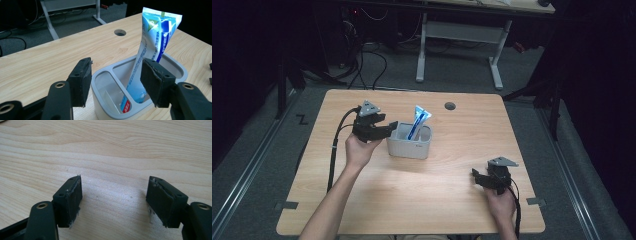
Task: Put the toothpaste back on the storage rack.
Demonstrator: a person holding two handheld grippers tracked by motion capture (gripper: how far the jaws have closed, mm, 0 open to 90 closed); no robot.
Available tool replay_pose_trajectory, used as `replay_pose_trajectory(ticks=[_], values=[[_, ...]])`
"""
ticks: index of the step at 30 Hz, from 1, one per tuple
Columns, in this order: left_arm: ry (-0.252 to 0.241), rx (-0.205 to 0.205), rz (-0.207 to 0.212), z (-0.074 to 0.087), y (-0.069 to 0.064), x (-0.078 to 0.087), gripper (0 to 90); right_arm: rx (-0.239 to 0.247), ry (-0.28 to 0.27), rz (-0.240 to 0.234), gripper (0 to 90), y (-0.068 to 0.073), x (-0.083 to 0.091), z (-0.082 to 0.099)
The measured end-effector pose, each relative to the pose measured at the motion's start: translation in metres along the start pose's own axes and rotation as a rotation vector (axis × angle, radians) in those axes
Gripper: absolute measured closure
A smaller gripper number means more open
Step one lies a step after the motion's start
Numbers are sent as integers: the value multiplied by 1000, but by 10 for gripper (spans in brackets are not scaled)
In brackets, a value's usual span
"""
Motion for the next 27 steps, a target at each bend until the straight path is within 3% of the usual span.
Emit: replay_pose_trajectory(ticks=[12,27], values=[[2,-7,-15,3,10,11,426,3,0,0,288,0,0,0],[-7,14,-40,12,27,29,424,4,0,0,288,0,0,0]])
Point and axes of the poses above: each handheld gripper's, and its own axes: x roughly backward along the jaws, z roughly out of its underside, y roughly to its left, the point moved 10 cm from there along -x, roughly forward along the jaws, and after that the axes turned 13 degrees about -z, right-handed, at the moved point
